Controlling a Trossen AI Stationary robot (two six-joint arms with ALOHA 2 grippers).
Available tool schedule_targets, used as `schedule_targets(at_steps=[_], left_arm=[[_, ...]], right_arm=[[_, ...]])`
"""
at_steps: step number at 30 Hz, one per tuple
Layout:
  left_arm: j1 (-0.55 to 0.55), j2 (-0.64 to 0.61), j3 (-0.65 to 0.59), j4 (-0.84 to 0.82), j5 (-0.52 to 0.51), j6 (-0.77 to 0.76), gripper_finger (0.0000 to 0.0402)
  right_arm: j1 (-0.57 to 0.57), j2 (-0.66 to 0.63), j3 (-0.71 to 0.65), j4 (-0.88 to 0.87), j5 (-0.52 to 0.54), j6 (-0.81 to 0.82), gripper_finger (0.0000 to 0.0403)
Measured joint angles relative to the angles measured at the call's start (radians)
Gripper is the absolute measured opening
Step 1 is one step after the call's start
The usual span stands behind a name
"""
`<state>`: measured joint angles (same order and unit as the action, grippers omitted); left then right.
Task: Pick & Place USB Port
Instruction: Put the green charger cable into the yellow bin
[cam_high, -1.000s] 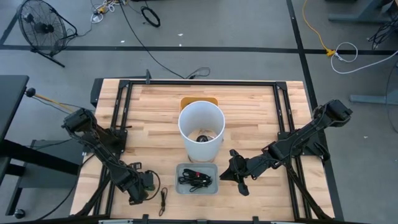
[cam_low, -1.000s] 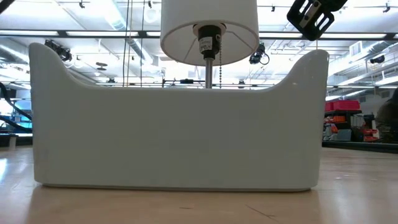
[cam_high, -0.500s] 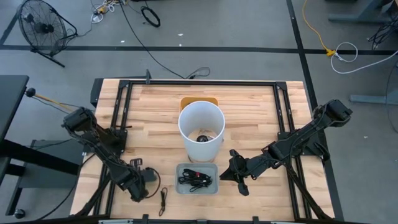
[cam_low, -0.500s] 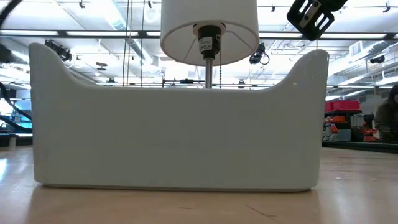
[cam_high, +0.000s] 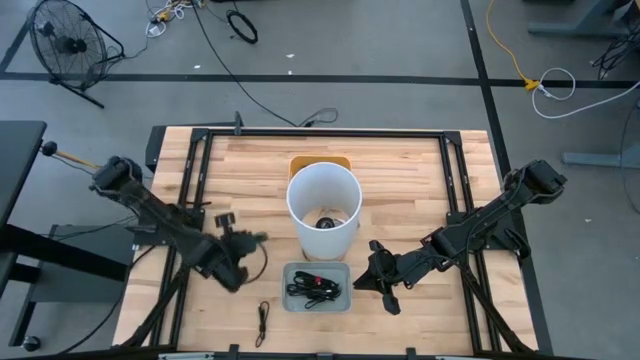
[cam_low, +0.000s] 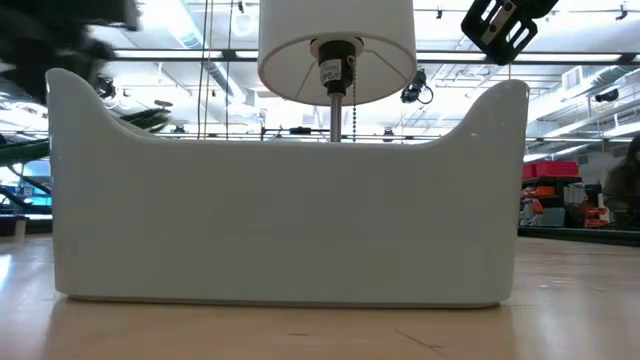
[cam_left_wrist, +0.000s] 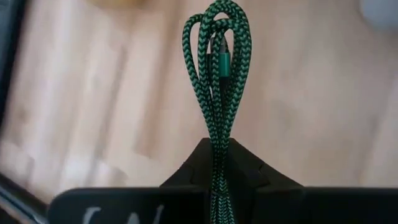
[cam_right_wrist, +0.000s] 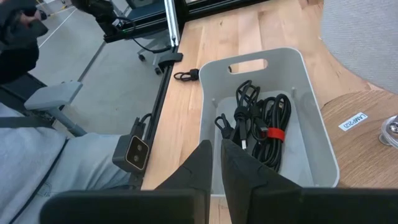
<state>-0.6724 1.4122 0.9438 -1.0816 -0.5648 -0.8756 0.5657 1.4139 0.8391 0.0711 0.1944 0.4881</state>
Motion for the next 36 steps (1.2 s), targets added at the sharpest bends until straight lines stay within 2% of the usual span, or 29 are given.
schedule_targets(at_steps=[6, 10, 16, 21, 24, 26, 29, 31, 36], left_arm=[[0.238, -0.084, 0.004, 0.022, -0.084, 0.235, 0.0022], [0.428, -0.111, 0.004, 0.099, -0.060, 0.444, 0.0021], [0.708, -0.110, 0.004, 0.332, 0.067, 0.771, 0.0020], [0.897, -0.110, 0.004, 0.545, 0.208, 0.888, 0.0020], [0.967, -0.105, 0.004, 0.688, 0.270, 0.906, 0.0019], [0.997, -0.087, 0.004, 0.824, 0.365, 0.891, 0.0019], [1.002, -0.025, 0.007, 1.026, 0.455, 0.912, 0.0019], [0.997, 0.023, 0.007, 1.079, 0.457, 0.946, 0.0019], [1.004, 0.151, 0.053, 1.082, 0.465, 0.943, 0.0019]], right_arm=[[0.000, 0.000, 0.000, 0.001, 0.000, -0.002, 0.0038], [0.000, 0.000, 0.000, 0.001, 0.000, -0.007, 0.0038], [0.000, 0.000, 0.000, 0.000, 0.000, -0.014, 0.0038], [0.000, 0.000, 0.000, 0.000, 0.000, -0.022, 0.0038], [0.000, 0.000, 0.000, -0.001, 0.000, -0.041, 0.0038], [-0.001, 0.000, 0.000, 0.000, 0.000, -0.051, 0.0038], [-0.001, 0.000, 0.000, 0.000, 0.000, -0.052, 0.0038], [-0.001, 0.000, 0.000, 0.001, 0.000, -0.051, 0.0038], [-0.001, 0.000, 0.000, 0.000, 0.000, -0.052, 0.0038]])
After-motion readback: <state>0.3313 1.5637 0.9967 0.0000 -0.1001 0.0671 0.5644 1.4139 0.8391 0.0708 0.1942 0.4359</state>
